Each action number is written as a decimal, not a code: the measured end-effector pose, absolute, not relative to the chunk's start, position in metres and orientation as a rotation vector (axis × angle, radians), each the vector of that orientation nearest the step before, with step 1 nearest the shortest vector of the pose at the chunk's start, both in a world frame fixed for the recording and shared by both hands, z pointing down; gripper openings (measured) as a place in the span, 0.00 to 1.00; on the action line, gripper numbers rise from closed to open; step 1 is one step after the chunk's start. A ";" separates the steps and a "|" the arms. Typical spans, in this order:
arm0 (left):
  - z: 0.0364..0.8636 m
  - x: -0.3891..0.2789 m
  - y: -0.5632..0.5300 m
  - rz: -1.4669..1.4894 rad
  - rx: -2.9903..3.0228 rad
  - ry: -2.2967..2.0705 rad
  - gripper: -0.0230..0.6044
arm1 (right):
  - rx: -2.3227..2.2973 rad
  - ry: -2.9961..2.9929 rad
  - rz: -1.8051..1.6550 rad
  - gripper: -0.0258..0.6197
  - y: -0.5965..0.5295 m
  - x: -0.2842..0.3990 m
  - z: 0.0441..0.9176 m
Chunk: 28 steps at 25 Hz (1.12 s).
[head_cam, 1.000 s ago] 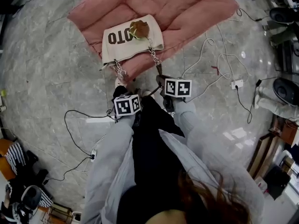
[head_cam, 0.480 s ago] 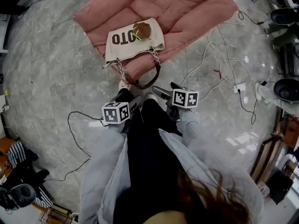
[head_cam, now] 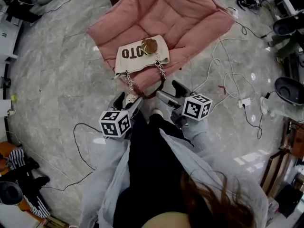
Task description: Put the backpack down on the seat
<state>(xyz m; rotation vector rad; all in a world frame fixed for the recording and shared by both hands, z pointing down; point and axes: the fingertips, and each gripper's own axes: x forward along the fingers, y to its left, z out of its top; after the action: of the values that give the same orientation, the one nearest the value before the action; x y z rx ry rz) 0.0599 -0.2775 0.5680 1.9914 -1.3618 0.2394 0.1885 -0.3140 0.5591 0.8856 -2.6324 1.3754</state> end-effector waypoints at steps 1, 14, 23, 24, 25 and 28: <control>0.557 0.058 -0.281 0.229 2.014 -1.382 0.63 | 0.901 -2.661 1.349 0.89 -0.318 0.190 0.545; 0.416 0.077 -0.316 0.060 2.455 -1.417 0.63 | 0.986 -2.981 0.943 0.83 -0.336 0.212 0.403; 0.369 0.073 -0.319 0.043 2.571 -1.615 0.17 | 1.312 -2.882 0.562 0.41 -0.335 0.247 0.372; 0.366 0.074 -0.319 0.023 2.576 -1.605 0.16 | 1.339 -2.890 0.557 0.32 -0.334 0.250 0.370; 0.364 0.076 -0.319 0.004 2.578 -1.589 0.15 | 1.364 -2.900 0.565 0.24 -0.334 0.253 0.368; 0.363 0.078 -0.318 -0.041 2.563 -1.561 0.09 | 1.413 -2.917 0.556 0.05 -0.334 0.261 0.370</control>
<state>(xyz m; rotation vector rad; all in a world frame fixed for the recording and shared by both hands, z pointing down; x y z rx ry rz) 0.0783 -0.3183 0.3635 2.5629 -1.5614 -0.0408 0.2613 -0.3339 0.3696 1.4132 -2.9171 0.5561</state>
